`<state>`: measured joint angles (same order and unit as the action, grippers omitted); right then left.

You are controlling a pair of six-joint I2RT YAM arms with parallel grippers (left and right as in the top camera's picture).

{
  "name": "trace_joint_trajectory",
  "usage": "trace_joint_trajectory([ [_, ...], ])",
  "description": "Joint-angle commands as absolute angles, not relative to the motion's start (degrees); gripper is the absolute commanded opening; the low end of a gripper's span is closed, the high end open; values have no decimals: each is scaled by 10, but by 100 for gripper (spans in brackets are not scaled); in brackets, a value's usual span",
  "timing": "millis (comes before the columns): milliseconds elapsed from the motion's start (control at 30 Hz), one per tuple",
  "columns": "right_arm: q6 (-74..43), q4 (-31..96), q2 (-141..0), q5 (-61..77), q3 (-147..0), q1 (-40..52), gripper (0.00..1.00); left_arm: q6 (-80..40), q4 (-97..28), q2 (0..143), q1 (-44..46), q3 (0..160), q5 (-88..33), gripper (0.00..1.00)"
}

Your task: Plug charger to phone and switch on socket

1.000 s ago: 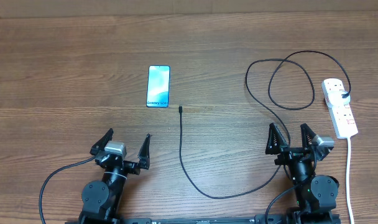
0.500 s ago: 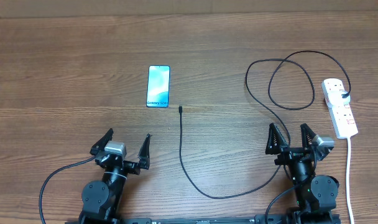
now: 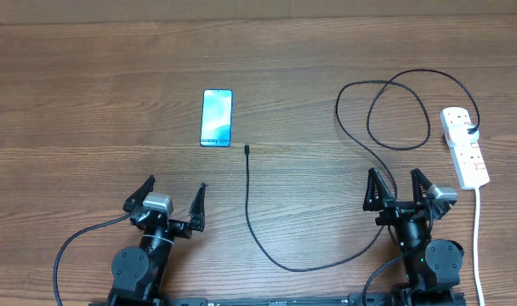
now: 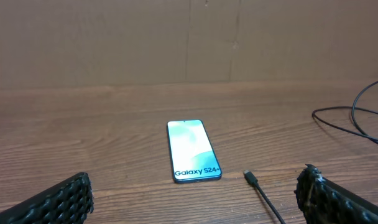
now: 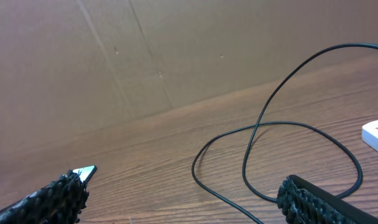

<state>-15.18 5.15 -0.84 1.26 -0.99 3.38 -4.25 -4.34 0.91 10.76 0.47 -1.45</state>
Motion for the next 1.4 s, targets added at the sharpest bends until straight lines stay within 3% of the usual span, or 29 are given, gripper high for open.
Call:
trace_joint_trajectory([
  [0, -149, 48, -2, 12, -4, 31, 100, -34, -44, 3, 105, 3, -11, 100],
  [833, -149, 48, -2, 12, -4, 31, 100, -34, -43, 3, 105, 3, -11, 100],
  [1167, -149, 48, -2, 12, -4, 31, 100, -32, -52, 3, 105, 18, -89, 100],
  [1367, -149, 48, -2, 12, -4, 31, 100, -49, -152, 3, 105, 122, -128, 100],
])
